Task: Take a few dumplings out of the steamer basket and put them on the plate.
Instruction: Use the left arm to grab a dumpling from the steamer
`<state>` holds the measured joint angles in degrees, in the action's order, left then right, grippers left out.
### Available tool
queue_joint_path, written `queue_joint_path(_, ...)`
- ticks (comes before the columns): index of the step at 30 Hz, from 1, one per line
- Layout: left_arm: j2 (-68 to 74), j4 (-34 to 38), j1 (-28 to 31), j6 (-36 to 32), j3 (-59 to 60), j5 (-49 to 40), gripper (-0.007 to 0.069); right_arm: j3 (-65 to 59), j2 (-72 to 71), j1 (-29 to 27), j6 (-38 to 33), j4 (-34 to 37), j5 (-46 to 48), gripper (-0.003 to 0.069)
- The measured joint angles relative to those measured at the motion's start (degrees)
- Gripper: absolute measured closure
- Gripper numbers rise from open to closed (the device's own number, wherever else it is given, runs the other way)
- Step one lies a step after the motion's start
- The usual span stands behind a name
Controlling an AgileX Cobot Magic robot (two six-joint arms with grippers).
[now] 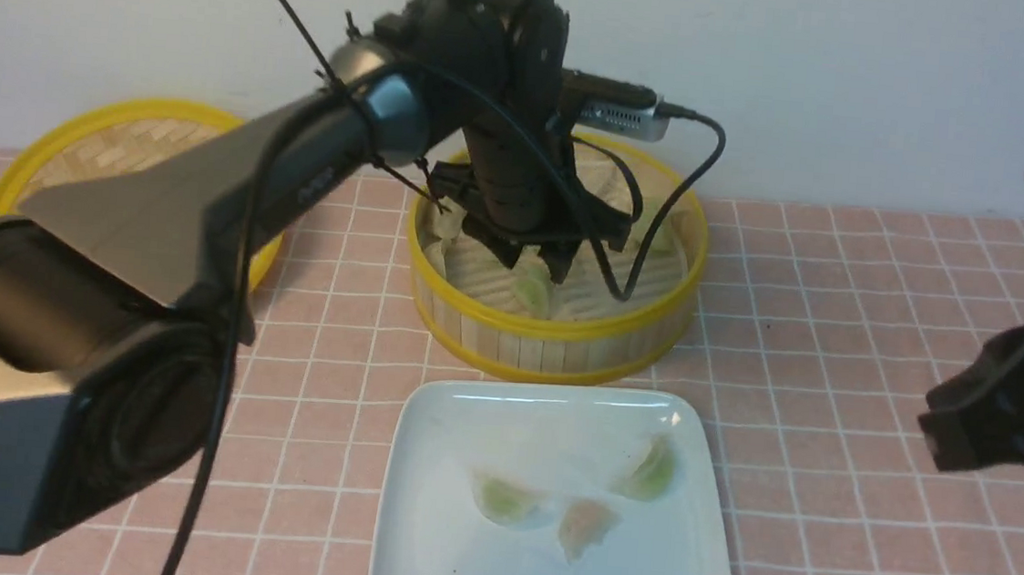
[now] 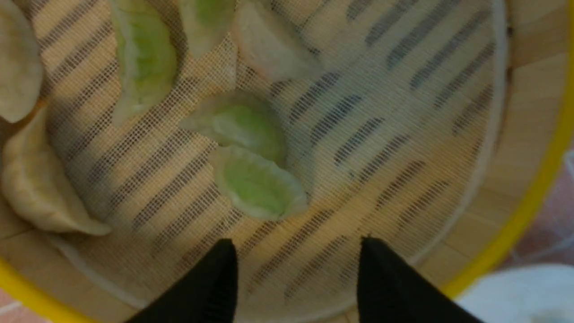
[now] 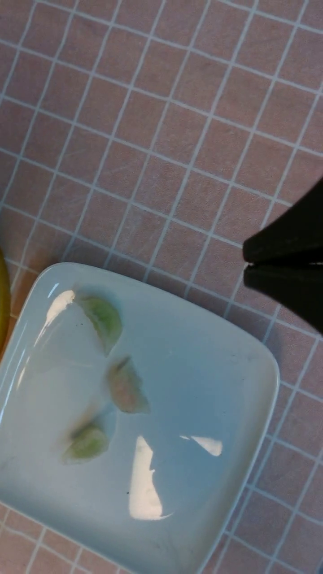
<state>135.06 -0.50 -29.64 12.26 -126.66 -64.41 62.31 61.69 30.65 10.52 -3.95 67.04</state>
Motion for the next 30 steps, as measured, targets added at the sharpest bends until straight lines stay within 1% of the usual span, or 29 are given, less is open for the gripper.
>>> queue_joint_path(2,2.14,-2.11,0.0,2.4,-0.07,1.95,0.0184,-0.13,-1.0,0.0,0.0,-0.12,0.06,0.0673)
queue_joint_path(4,3.47,-2.95,0.0,3.53,-0.12,2.92,0.0155,-0.17,-1.51,0.0,0.0,-0.12,0.06,0.0673)
queue_joint_path(6,4.62,-3.5,0.0,4.17,-0.12,3.75,0.0139,-0.19,-1.66,0.0,0.0,-0.31,0.06,0.0673)
queue_joint_path(9,5.22,-3.63,0.0,4.21,-0.12,3.89,0.0137,-0.24,-1.66,0.0,0.0,-0.43,0.06,0.0673)
queue_joint_path(12,5.52,-3.57,0.0,4.34,-0.17,4.4,0.0158,-0.37,-1.66,0.0,0.0,-0.5,-0.06,0.0673)
queue_joint_path(14,5.57,-3.57,0.0,4.34,-0.17,4.57,0.025,-0.41,-1.66,0.0,0.0,-0.5,-0.2,0.0673)
queue_joint_path(15,5.57,-3.57,0.0,4.29,-0.17,4.46,0.0277,-0.41,-1.66,0.0,0.0,-0.5,-0.34,0.0673)
queue_joint_path(18,5.57,-3.63,0.0,4.16,-0.5,3.44,0.0282,-0.41,-1.66,0.0,0.0,-0.5,-0.45,0.0673)
queue_joint_path(25,2.77,-3.58,0.0,3.56,-6.75,-4.77,0.0282,-0.41,-1.66,0.0,0.0,-0.52,-0.45,0.0673)
queue_joint_path(30,-4.73,-2.7,0.0,-0.68,-10.64,-6.16,0.0282,-0.43,-1.66,0.0,0.0,-0.52,-0.86,0.0673)
